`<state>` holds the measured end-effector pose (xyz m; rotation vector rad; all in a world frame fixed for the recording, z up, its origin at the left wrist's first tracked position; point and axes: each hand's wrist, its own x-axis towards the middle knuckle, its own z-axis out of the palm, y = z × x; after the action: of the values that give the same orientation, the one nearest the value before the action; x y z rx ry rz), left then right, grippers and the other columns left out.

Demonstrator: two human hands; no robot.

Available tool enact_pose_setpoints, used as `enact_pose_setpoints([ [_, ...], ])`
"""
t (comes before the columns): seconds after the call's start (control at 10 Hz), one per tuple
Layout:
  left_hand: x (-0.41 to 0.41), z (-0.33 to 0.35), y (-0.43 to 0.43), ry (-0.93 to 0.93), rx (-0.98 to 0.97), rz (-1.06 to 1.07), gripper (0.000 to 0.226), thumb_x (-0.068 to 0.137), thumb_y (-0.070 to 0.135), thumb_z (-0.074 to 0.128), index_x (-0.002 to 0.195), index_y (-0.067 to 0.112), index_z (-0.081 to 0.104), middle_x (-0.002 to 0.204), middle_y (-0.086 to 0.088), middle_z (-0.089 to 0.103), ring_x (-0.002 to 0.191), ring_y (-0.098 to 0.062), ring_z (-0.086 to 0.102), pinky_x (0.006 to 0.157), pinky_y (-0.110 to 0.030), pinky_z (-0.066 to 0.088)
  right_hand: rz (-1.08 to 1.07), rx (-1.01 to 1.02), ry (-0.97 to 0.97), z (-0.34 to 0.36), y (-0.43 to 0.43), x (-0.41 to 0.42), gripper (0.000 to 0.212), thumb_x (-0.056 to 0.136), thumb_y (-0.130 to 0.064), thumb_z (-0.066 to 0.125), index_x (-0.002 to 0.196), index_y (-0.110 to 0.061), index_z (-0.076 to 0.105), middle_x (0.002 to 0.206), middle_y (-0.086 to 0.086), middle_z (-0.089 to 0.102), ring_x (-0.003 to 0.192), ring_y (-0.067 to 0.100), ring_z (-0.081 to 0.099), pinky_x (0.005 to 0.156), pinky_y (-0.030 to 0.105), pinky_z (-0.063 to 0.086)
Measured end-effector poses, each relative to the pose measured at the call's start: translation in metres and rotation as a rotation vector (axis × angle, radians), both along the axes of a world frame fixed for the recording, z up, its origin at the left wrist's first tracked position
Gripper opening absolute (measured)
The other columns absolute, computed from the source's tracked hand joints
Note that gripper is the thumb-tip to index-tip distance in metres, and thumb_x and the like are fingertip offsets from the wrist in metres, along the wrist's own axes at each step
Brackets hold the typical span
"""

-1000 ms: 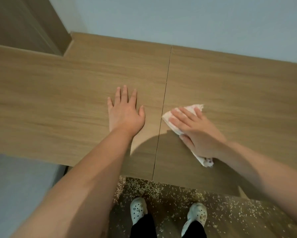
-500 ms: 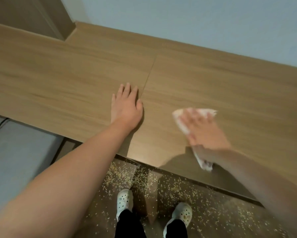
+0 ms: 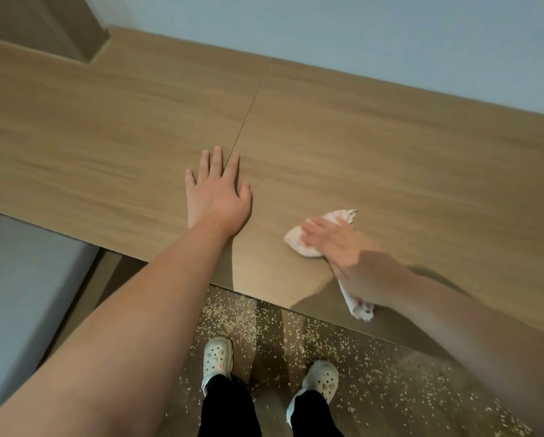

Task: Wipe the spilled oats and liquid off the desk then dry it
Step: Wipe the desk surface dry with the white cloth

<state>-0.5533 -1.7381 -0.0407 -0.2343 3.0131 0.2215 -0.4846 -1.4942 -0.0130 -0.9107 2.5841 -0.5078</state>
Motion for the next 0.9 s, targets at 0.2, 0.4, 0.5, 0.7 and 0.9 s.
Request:
enact_pose_setpoints([
  [0.2,0.001,0.002,0.001,0.002,-0.001,0.000,0.059,0.101,0.044,0.025,0.156,0.028,0.014,0.164,-0.001,0.001,0.151,-0.019,-0.006,0.122,-0.047,0.001,-0.628,-0.502,-0.504,0.042,-0.004,-0.049,0.015,0.094,-0.013,0.061,0.099,-0.027,0.063,0.100,-0.014,0.068,0.082,0.002,0.066,0.070,0.016,0.051],
  [0.4,0.001,0.002,0.001,0.011,-0.005,0.004,0.059,0.100,0.044,0.025,0.156,0.029,0.014,0.164,0.000,0.001,0.151,-0.019,-0.006,0.122,-0.047,0.001,-0.717,-0.211,0.170,0.046,0.019,-0.075,0.040,0.100,-0.013,0.046,0.140,-0.017,0.048,0.147,0.000,0.043,0.127,0.010,0.043,0.109,0.012,0.023],
  [0.5,0.001,0.002,0.002,0.013,0.000,0.001,0.059,0.100,0.044,0.025,0.156,0.029,0.014,0.164,-0.001,0.002,0.151,-0.019,-0.006,0.122,-0.047,0.001,-0.286,0.019,0.156,0.036,-0.004,-0.056,0.052,0.103,-0.026,0.037,0.153,-0.019,0.025,0.163,0.001,0.009,0.150,0.020,0.007,0.122,0.038,0.005],
  [0.7,0.001,0.000,0.001,0.015,0.000,0.010,0.059,0.100,0.045,0.027,0.156,0.029,0.016,0.164,-0.001,0.003,0.151,-0.019,-0.005,0.121,-0.047,0.001,0.163,0.280,0.262,-0.021,-0.008,-0.078,0.059,0.100,-0.050,0.005,0.155,-0.030,0.005,0.163,0.001,-0.005,0.149,0.021,-0.010,0.117,0.050,-0.010],
  [0.9,0.002,-0.001,0.001,0.018,0.005,0.013,0.060,0.099,0.046,0.028,0.156,0.029,0.015,0.164,0.000,0.002,0.151,-0.018,-0.006,0.122,-0.047,0.000,-0.635,0.276,0.177,-0.017,-0.022,-0.095,0.065,0.101,-0.043,0.017,0.155,-0.010,0.008,0.164,0.010,0.005,0.151,0.025,0.001,0.120,0.057,0.004],
])
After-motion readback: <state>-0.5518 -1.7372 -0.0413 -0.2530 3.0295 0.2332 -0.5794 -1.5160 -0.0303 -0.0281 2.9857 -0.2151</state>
